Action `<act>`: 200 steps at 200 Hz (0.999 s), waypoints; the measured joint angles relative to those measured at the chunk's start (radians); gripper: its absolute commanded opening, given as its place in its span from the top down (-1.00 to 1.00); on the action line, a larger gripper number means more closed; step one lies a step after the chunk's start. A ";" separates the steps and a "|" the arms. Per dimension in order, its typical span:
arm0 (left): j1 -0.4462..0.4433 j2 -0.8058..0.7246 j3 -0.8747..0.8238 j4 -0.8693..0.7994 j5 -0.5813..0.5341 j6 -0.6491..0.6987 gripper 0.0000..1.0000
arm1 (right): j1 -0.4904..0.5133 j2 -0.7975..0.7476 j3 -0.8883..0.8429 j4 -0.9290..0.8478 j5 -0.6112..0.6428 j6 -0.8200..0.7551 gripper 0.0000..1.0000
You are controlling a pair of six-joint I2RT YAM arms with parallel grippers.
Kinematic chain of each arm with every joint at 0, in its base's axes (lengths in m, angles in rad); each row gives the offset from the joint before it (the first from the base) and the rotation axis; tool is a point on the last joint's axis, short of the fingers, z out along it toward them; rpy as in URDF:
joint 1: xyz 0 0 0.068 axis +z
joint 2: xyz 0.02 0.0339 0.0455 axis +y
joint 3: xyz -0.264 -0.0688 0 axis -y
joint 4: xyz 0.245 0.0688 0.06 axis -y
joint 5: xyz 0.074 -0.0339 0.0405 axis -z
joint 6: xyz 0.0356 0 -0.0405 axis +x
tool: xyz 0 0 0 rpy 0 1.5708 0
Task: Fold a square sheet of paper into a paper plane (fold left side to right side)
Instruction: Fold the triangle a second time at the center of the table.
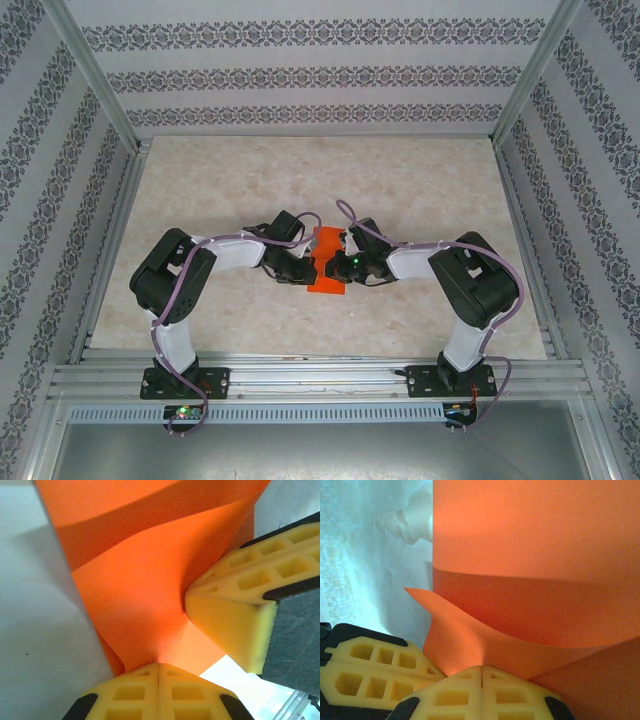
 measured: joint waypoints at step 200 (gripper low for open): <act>0.009 0.014 0.013 -0.017 0.016 0.000 1.00 | 0.029 0.001 0.023 0.023 0.021 -0.006 1.00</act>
